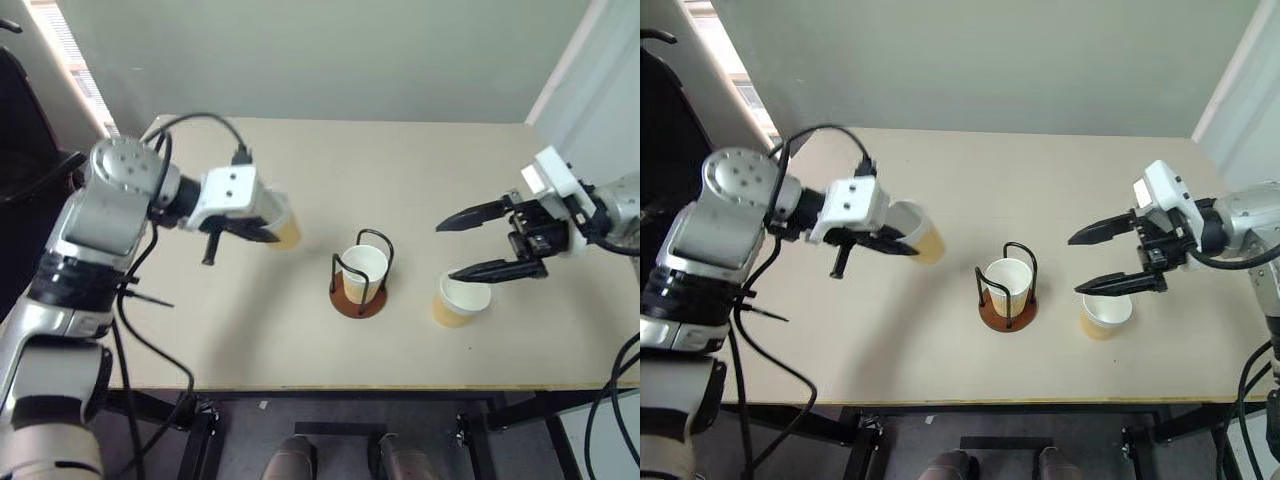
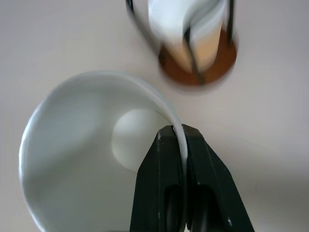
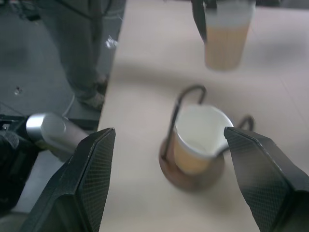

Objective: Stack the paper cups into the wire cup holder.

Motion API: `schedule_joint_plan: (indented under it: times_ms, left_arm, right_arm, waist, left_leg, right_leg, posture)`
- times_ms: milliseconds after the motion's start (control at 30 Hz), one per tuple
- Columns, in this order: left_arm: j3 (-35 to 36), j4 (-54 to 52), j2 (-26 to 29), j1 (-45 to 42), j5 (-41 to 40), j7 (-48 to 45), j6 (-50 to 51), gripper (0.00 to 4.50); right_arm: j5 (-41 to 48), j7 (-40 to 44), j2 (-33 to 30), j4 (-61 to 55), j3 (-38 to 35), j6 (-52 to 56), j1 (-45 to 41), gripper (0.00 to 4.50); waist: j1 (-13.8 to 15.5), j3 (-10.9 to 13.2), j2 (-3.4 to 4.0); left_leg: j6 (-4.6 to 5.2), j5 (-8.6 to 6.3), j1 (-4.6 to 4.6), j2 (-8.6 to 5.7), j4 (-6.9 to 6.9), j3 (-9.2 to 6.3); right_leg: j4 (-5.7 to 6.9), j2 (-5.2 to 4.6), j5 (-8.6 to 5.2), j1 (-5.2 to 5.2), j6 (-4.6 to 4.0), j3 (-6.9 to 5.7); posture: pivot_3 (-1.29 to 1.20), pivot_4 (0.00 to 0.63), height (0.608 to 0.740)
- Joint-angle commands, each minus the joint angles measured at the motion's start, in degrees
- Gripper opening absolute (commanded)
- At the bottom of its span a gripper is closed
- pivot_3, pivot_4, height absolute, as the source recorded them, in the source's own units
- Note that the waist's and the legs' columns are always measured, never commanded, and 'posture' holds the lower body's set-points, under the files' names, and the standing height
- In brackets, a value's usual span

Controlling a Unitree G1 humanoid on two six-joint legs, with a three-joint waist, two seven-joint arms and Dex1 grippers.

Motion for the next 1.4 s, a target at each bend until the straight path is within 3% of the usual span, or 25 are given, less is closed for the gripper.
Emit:
schedule_joint_plan:
  times_ms: [33,333,667,867,1133,1267,1400]
  left_arm:
    - [0.4,-2.6,-0.2,-3.9,-5.8,-2.8,5.0,0.05]
    - [-9.4,-6.3,-1.0,-10.7,-19.2,-2.8,10.1,0.05]
    - [-21.4,0.8,0.0,-13.7,-16.8,-2.8,-3.6,0.05]
    - [-22.0,7.6,-4.8,-17.2,-15.3,-2.8,-8.0,0.05]
    - [-21.7,5.7,-4.0,-21.4,-25.0,-2.8,-0.8,0.05]
    - [-22.1,7.3,-4.8,-21.1,-22.7,-2.8,-2.2,0.05]
    - [-19.2,10.6,-9.0,-20.2,-16.7,-2.6,-6.6,0.05]
  right_arm:
    - [-1.2,1.4,-1.0,0.6,-0.1,-2.2,-1.0,3.76]
    - [0.1,0.1,-2.0,-2.1,-2.8,-0.8,0.9,3.76]
    - [5.7,-5.4,-4.2,-8.7,-9.4,5.2,1.5,3.76]
    - [7.4,-7.8,-4.7,-11.6,-11.6,6.1,4.5,3.76]
    - [9.6,-8.9,-5.7,-12.7,-13.1,7.3,6.0,3.76]
    - [9.5,-9.6,-5.3,-12.6,-12.4,6.6,6.0,3.76]
    - [9.2,-9.5,-5.1,-12.1,-12.1,6.0,6.2,3.76]
  waist:
    - [-0.1,0.0,0.00]
    - [-0.3,0.0,0.01]
    - [0.1,0.0,0.00]
    - [0.4,0.0,0.00]
    - [0.4,0.0,0.01]
    - [0.4,0.0,0.02]
    - [1.0,0.0,0.02]
  left_leg:
    - [0.03,-0.02,0.01,0.00,0.00,0.01]
    - [0.08,-0.05,0.05,0.03,-0.02,0.09]
    - [0.08,-0.05,0.12,0.01,0.09,0.07]
    - [0.18,-0.10,0.08,-0.03,0.30,0.05]
    - [0.27,-0.15,-0.17,-0.04,0.32,0.10]
    - [0.32,-0.18,-0.23,-0.05,0.37,0.13]
    - [0.46,-0.27,-0.31,-0.05,0.47,0.12]
  right_leg:
    - [-0.01,-0.01,0.00,0.00,0.01,0.00]
    - [-0.02,0.00,0.05,0.03,0.25,0.00]
    - [-0.05,-0.01,-0.02,0.20,0.34,0.02]
    - [-0.12,-0.02,-0.06,0.31,0.41,0.06]
    - [-0.71,-0.03,0.14,0.31,0.76,0.05]
    - [-0.87,-0.04,0.18,0.33,0.88,0.10]
    - [-0.90,-0.05,0.16,0.34,0.96,0.09]
  posture:
    - [0.00,0.150,0.740]
    - [0.00,0.150,0.740]
    - [0.00,0.150,0.740]
    - [0.00,0.150,0.740]
    - [0.00,0.150,0.740]
    - [0.00,0.150,0.740]
    - [0.00,0.150,0.740]
